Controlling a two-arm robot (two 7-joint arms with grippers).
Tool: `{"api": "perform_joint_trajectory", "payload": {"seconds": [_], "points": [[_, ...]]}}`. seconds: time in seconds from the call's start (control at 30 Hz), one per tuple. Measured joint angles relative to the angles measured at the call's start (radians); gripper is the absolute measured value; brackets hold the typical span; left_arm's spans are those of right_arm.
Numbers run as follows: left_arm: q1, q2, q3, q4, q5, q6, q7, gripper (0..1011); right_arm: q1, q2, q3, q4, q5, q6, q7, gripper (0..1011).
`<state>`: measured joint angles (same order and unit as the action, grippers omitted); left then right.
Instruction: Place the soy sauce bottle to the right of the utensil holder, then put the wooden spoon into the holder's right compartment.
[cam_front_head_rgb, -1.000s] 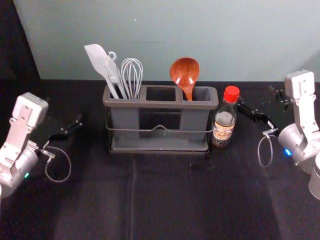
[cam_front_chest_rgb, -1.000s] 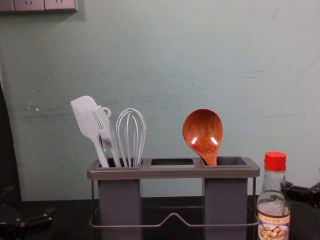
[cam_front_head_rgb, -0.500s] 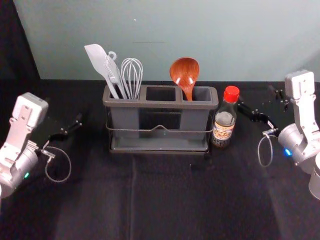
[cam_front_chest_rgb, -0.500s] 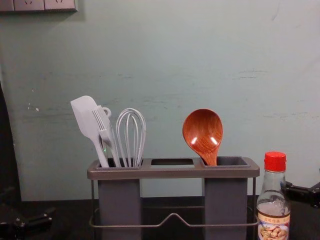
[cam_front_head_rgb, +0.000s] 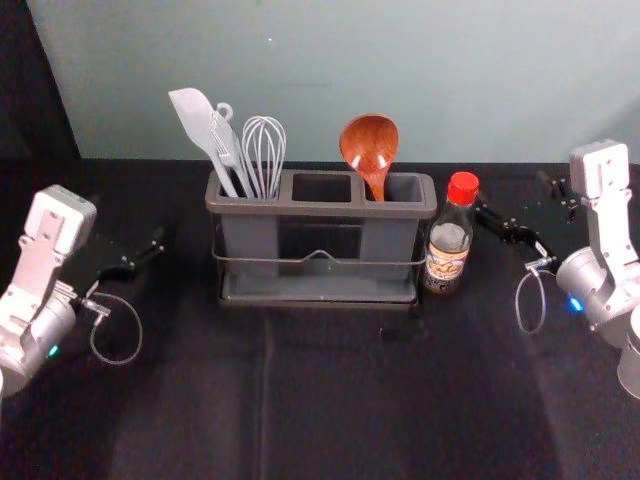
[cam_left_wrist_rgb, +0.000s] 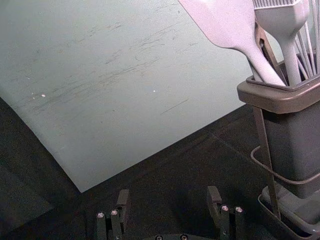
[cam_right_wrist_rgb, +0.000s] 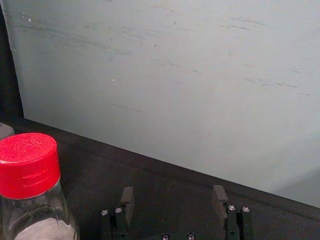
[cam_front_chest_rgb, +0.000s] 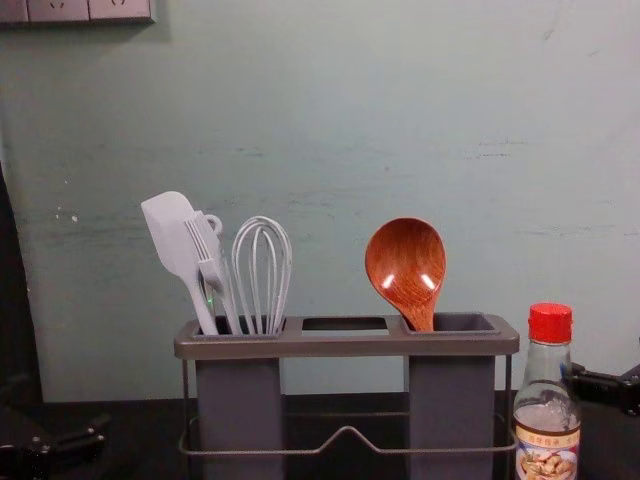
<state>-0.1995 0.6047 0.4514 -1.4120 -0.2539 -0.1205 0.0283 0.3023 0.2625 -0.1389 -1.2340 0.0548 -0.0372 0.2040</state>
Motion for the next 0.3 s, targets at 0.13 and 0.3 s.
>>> {"api": "perform_joint_trajectory", "payload": {"seconds": [0.13, 0.3], "points": [[0.000, 0.000, 0.000, 0.000, 0.000, 0.000, 0.000, 1000, 0.000, 0.000, 0.000, 0.000, 0.000, 0.000, 0.000, 1002], [0.000, 0.000, 0.000, 0.000, 0.000, 0.000, 0.000, 1000, 0.000, 0.000, 0.000, 0.000, 0.000, 0.000, 0.000, 1002]]}}
